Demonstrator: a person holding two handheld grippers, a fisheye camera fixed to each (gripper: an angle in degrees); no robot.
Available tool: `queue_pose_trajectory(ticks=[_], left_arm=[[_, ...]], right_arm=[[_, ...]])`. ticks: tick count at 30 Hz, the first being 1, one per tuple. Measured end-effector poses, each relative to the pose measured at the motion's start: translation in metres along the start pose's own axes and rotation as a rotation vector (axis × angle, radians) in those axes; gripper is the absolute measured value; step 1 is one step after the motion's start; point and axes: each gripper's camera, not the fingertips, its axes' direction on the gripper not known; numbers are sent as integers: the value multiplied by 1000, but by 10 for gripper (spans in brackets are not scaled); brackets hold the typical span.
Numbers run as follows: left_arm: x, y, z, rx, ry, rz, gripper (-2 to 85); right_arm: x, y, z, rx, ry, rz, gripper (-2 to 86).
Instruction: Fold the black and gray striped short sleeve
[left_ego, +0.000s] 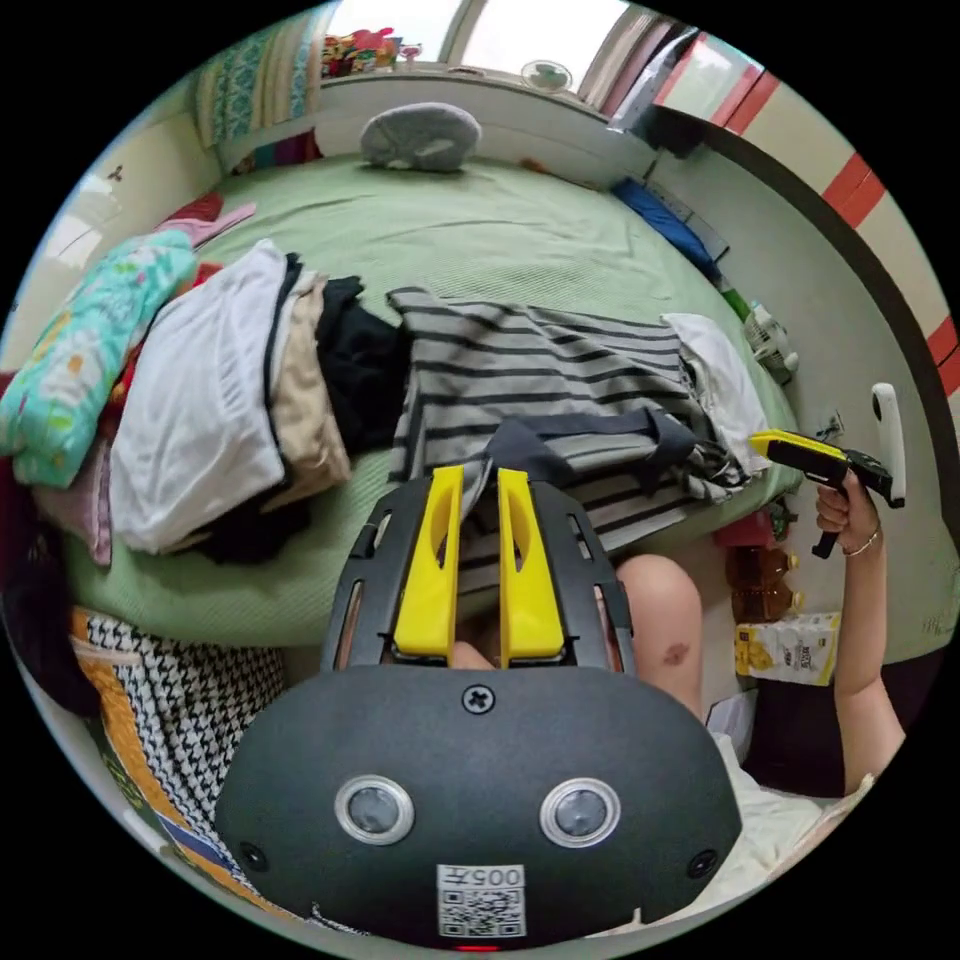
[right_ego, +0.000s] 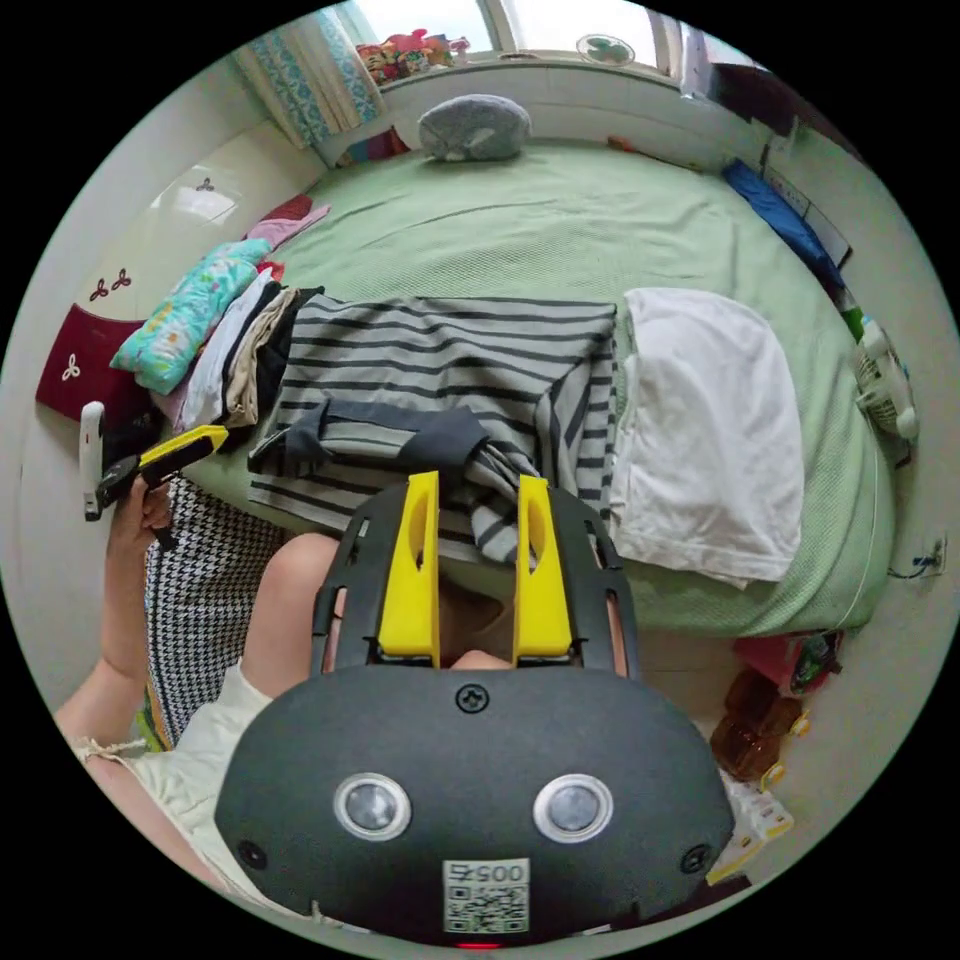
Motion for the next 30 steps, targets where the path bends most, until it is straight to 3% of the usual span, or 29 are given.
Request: queue_pose_trajectory(ticks=[3,10,15,22,30], left_arm=[[20,-35,40,-120,-100,45,67],[28,-53,114,-294,-71,-3,99],[24,-45,102,-261,-102,20,48],[23,22,34,-73,-28,62,28],[5,109,47,-141,27,-10,16]], right_arm=[[-22,-41,37,-126,27,-3,91],[-36,-83,125,-378,157,92,95],[-38,-72,117,-297,131,89,40],[-51,4,23,59,-22,46,0],[-86,87,52,-22,127,-97,13]])
